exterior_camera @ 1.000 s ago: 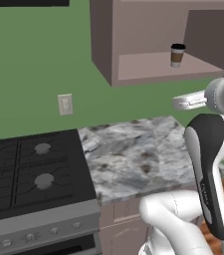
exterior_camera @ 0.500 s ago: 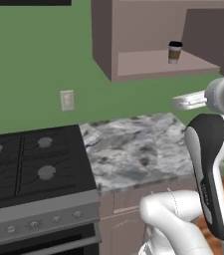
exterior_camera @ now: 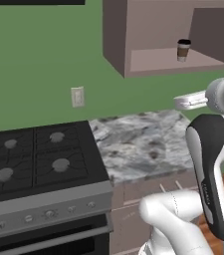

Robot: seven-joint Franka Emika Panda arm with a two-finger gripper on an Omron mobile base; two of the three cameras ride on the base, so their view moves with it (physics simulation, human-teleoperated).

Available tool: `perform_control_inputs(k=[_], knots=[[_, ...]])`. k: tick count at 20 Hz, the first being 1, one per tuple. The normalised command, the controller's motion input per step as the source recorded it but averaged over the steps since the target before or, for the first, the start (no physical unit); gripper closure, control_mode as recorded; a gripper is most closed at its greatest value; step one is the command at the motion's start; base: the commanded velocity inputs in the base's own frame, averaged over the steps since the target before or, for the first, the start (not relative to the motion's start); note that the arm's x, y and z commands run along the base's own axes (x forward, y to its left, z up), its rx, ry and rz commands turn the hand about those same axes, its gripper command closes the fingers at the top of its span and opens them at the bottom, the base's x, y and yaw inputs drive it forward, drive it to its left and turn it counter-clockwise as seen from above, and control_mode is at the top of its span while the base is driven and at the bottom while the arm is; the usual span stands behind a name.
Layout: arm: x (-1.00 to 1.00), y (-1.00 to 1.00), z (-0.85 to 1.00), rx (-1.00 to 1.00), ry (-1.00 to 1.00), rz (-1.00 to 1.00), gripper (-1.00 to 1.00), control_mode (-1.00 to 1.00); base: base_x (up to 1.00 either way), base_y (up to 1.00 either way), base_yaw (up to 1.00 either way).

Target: Sort all alcoholic drinks to one cabinet, and non-alcoholic drinks to the other.

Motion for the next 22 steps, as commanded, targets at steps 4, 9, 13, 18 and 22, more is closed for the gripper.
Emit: perform_control_inputs(k=[4,9,13,18,22], knots=[[0.00,0.00,0.00,0.00,0.00,0.00,-1.00,1.00,-0.22,0.61,0.00],[0.00,0.00,0.00,0.00,0.00,0.00,-1.00,1.00,-0.18,0.63,0.00],[0.00,0.00,0.00,0.00,0.00,0.00,-1.00,1.00,-0.16,0.62,0.00],[0.00,0.00,0.00,0.00,0.00,0.00,-1.00,1.00,-0.15,0.62,0.00],[0.00,0.00,0.00,0.00,0.00,0.00,-1.00,1.00,-0.14,0.60,0.00]])
